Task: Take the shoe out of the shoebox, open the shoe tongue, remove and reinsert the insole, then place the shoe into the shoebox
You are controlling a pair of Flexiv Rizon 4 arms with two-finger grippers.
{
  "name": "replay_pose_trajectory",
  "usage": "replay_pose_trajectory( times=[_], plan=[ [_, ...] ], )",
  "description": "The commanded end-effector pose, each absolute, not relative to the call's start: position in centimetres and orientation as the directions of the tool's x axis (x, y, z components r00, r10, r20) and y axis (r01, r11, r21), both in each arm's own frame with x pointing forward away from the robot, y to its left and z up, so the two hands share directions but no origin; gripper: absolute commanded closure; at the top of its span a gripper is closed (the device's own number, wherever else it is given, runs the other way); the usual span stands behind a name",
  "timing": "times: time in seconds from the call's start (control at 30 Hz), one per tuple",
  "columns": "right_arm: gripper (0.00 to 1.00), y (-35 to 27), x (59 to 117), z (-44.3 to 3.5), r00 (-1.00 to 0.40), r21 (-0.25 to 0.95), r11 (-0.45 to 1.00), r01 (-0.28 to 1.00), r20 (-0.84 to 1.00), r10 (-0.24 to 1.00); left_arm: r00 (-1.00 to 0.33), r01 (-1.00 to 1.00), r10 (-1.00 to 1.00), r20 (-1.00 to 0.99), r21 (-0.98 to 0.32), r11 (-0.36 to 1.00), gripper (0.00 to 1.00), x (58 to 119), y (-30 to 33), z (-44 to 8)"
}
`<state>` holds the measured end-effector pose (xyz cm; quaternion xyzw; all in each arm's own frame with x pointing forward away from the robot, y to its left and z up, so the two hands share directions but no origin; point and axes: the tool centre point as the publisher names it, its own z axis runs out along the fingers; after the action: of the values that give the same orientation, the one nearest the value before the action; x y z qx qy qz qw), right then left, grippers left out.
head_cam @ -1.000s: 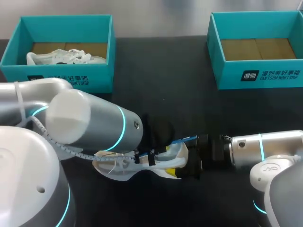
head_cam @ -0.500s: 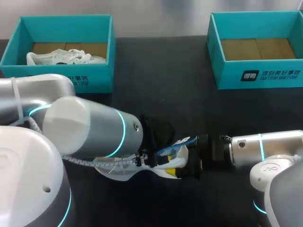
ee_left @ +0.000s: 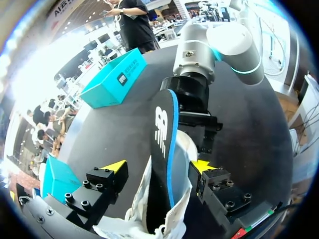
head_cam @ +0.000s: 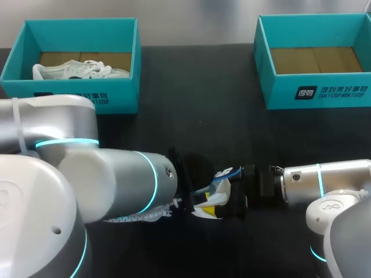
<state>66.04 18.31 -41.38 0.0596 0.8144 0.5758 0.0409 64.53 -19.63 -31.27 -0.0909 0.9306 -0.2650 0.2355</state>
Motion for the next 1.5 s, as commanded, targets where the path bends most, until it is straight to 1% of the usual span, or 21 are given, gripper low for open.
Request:
replay_pose_trajectory(
  times=[0.03, 0.07, 0.13, 0.23, 0.3, 0.6, 0.63, 0.73, 0.8, 1.0, 1.2, 1.5],
  plan=[
    [1.0, 18.5, 66.0, -41.5, -0.99, 0.941, 0.335, 0.051, 0.003, 0.144, -0.855, -0.05, -0.311, -0.414, -0.532, 0.845, 0.29, 64.3, -20.4, -31.9],
    [1.0, 18.5, 66.0, -41.5, -0.99, 0.941, 0.335, 0.051, 0.003, 0.144, -0.854, -0.05, -0.313, -0.416, -0.532, 0.845, 0.33, 64.3, -20.5, -32.1],
    [1.0, 18.5, 66.0, -41.5, -0.99, 0.941, 0.335, 0.051, 0.003, 0.144, -0.85, -0.048, -0.316, -0.422, -0.535, 0.844, 0.36, 64.3, -20.6, -32.2],
    [1.0, 18.5, 66.0, -41.5, -0.99, 0.941, 0.335, 0.051, 0.003, 0.144, -0.849, -0.046, -0.315, -0.424, -0.535, 0.843, 0.37, 64.3, -20.8, -32.4],
    [1.0, 18.5, 66.0, -41.5, -0.99, 0.941, 0.335, 0.051, 0.003, 0.144, -0.845, -0.041, -0.315, -0.432, -0.536, 0.844, 0.4, 64.2, -20.9, -32.6],
    [1.0, 18.5, 66.0, -41.5, -0.99, 0.941, 0.335, 0.051, 0.003, 0.144, -0.833, -0.03, -0.316, -0.453, -0.534, 0.845, 0.45, 64.2, -21.2, -33.2],
    [1.0, 18.5, 66.0, -41.5, -0.99, 0.941, 0.335, 0.051, 0.003, 0.144, -0.832, -0.03, -0.317, -0.455, -0.535, 0.845, 0.47, 64.2, -21.2, -33.2],
    [1.0, 18.5, 66.0, -41.5, -0.99, 0.941, 0.335, 0.051, 0.003, 0.144, -0.828, -0.031, -0.321, -0.46, -0.534, 0.845, 0.47, 64.3, -21.2, -33.4],
    [1.0, 18.5, 66.0, -41.5, -0.99, 0.941, 0.335, 0.051, 0.003, 0.144, -0.824, -0.033, -0.325, -0.464, -0.534, 0.845, 0.5, 64.4, -21.3, -33.6],
    [1.0, 18.5, 66.0, -41.5, -0.99, 0.941, 0.335, 0.051, 0.003, 0.144, -0.818, -0.041, -0.334, -0.469, -0.532, 0.846, 0.52, 64.6, -21.3, -34.0],
    [1.0, 18.5, 66.0, -41.5, -0.99, 0.941, 0.335, 0.051, 0.003, 0.144, -0.815, -0.05, -0.347, -0.464, -0.541, 0.84, 0.59, 64.7, -21.2, -34.0],
    [1.0, 18.5, 66.0, -41.5, -0.99, 0.941, 0.335, 0.051, 0.003, 0.144, -0.805, -0.061, -0.369, -0.464, -0.554, 0.831, 0.62, 65.3, -20.9, -33.4]
  ],
)
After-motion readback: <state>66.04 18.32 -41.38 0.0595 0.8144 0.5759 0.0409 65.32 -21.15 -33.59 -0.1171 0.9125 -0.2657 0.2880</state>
